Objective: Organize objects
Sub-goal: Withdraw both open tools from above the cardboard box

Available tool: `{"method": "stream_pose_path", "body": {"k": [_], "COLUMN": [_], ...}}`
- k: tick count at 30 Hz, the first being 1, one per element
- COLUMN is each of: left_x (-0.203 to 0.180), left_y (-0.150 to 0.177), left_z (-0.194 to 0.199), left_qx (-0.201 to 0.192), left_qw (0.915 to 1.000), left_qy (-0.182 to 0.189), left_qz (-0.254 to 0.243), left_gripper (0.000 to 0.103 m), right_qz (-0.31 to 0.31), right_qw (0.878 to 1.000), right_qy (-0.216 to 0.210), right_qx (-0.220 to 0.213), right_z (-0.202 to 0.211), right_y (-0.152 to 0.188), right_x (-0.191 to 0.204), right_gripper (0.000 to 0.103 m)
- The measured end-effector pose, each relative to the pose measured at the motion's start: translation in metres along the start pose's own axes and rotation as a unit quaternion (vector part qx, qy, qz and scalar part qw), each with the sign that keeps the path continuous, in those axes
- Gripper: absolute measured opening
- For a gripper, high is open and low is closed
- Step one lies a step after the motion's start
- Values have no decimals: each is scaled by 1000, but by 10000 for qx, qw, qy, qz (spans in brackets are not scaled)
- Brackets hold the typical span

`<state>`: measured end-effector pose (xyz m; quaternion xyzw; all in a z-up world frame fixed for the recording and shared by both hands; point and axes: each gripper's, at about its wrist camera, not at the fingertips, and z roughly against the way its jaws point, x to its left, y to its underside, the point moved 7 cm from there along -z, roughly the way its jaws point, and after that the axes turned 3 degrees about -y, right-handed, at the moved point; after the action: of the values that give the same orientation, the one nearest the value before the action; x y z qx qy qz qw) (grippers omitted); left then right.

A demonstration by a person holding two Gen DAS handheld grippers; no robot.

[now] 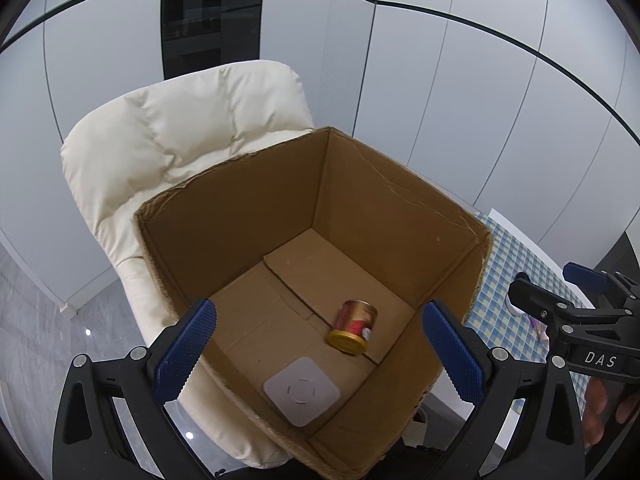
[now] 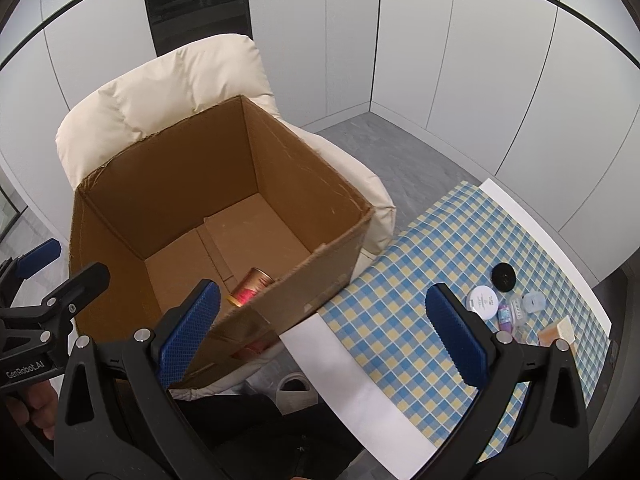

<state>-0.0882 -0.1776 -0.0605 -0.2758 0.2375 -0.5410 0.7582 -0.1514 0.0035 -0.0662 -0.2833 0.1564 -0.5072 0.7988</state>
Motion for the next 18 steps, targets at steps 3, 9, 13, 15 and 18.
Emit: {"method": "stream_pose_path", "body": {"k": [3, 9, 13, 15, 18], "left_x": [-8, -20, -27, -31, -34], "left_y": [0, 1, 0, 0, -1], "left_z": [0, -2, -2, -3, -4], "left_qx": [-2, 5, -1, 3, 13], "left_qw": [10000, 9999, 9997, 9997, 9996], "left_qy": [48, 107, 154, 176, 203], "left_qz": [-45, -118, -167, -193, -218], "left_gripper": [103, 103, 103, 103, 103], "right_qz": [-29, -111, -163, -199, -218], "right_qw": [10000, 9999, 9998, 9997, 9996], "right_qy": [27, 84, 130, 142, 173], "right_qx": [3, 3, -8, -5, -5], "right_z": [2, 5, 8, 9, 10], "right_y": [2, 5, 7, 8, 10], "right_x": [-6, -18, -26, -30, -35], "right_gripper": [103, 103, 103, 103, 103]}}
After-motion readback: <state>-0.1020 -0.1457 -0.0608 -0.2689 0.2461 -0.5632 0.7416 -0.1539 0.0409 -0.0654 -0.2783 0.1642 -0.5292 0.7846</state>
